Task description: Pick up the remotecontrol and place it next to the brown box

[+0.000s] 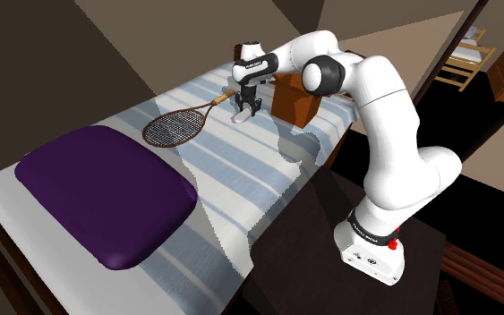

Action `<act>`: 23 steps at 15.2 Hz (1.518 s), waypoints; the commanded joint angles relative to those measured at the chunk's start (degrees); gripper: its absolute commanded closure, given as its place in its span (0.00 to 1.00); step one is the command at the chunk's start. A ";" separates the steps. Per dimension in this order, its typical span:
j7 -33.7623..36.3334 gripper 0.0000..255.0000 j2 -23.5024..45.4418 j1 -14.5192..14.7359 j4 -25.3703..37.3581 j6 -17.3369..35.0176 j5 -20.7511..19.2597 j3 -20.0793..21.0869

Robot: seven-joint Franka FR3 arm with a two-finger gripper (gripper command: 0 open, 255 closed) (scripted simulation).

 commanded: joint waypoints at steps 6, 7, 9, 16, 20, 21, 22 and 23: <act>0.05 1.00 3.50 0.06 0.65 2.92 -0.19 -0.21; 0.06 1.00 4.06 0.09 0.86 3.27 -0.21 -0.24; 0.08 1.00 5.52 0.15 1.52 4.07 -0.27 -0.31; 0.08 1.00 5.52 0.15 1.52 4.07 -0.27 -0.31; 0.08 0.00 5.51 0.14 1.51 4.07 -0.27 -0.31; 0.08 0.00 5.51 0.14 1.51 4.07 -0.27 -0.31; 0.08 0.00 5.51 0.14 1.50 4.08 -0.27 -0.31; 0.08 0.00 5.51 0.14 1.50 4.08 -0.27 -0.31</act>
